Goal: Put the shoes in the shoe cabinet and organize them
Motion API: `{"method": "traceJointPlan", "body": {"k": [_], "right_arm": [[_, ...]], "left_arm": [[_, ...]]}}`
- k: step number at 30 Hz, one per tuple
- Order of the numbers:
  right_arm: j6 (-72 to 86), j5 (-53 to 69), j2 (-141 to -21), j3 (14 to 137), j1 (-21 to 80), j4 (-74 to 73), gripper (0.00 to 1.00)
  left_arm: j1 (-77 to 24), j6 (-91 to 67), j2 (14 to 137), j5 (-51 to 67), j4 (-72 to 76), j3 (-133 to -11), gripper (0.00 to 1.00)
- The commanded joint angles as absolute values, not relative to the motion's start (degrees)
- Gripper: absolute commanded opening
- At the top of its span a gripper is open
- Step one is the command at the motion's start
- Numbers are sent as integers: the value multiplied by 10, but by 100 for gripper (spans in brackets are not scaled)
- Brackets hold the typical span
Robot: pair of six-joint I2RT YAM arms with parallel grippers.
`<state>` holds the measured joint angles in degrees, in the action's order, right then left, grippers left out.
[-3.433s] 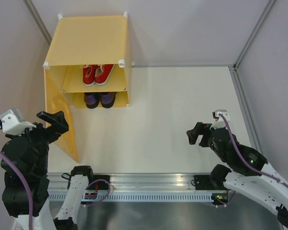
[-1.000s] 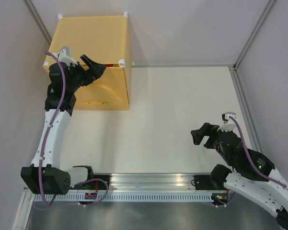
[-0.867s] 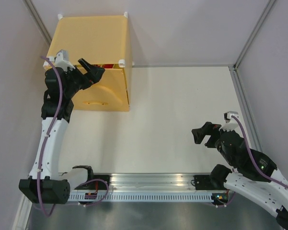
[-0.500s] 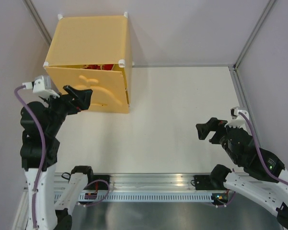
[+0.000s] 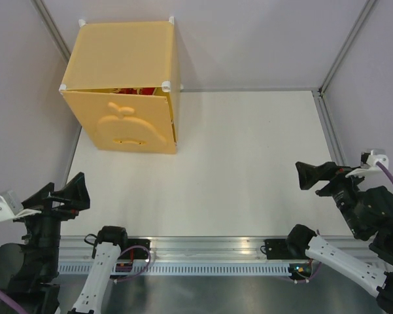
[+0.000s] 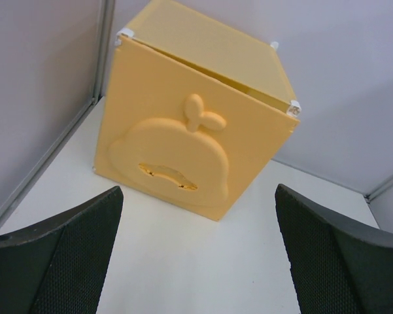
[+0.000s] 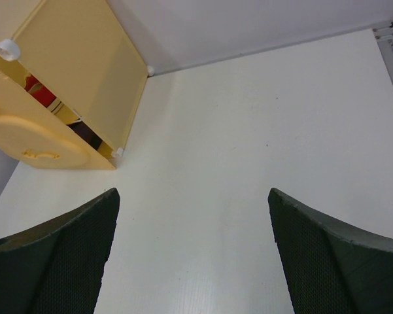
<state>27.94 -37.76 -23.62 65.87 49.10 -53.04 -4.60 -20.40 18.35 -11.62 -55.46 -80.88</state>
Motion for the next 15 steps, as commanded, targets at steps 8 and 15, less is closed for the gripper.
{"method": "traceJointPlan", "body": {"k": [8,15], "right_arm": [[243,-429,-138,682,490,-557,98],[241,-426,-131,677,491,-555,98]], "left_arm": [[-104,-194,134,-256,-595,-768,100],[-126,-192,95,-284,-596,-752,100]]}}
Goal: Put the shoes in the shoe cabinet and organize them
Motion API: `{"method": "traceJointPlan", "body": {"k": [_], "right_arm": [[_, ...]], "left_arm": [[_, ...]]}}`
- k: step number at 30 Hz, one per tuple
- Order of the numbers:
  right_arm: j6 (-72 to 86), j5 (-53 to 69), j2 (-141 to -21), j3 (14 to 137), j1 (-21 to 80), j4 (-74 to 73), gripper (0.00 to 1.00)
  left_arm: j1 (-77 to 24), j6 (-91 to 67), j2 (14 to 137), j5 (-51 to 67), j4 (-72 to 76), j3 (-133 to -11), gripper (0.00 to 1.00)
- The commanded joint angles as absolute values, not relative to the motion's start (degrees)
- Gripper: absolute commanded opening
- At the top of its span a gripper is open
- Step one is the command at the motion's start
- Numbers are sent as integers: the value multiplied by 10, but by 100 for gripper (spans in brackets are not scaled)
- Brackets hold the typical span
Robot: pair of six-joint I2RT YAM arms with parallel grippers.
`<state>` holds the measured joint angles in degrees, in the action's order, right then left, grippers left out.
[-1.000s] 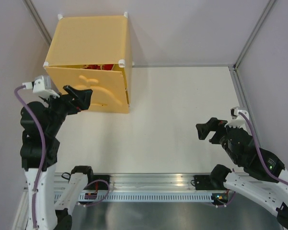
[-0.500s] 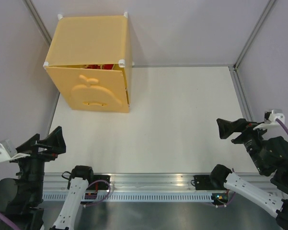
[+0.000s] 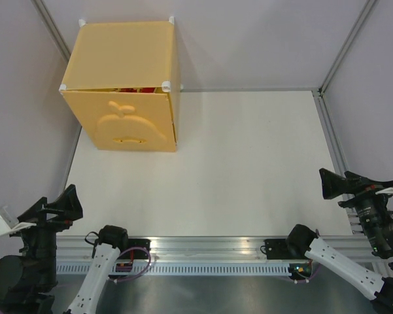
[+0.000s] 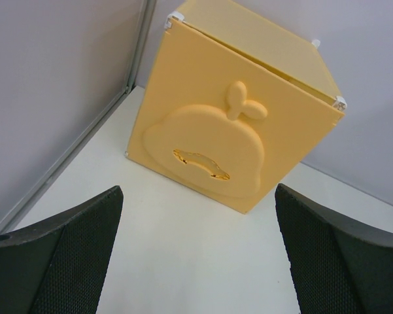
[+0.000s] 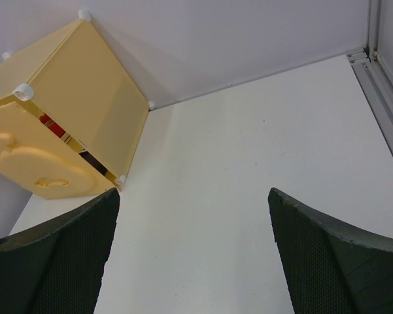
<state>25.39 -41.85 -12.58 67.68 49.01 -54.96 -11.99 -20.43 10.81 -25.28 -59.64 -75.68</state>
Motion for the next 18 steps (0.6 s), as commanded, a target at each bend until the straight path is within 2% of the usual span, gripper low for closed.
{"method": "traceJointPlan", "body": {"k": [1,18], "right_arm": [[241,-425,-134,675,491,-555,98],[239,-406,-151,621,491,-505,98]], "left_arm": [[-127,-192,92,-285,-597,-752,100],[-138,-195,78,-290,-609,-718,100]]}}
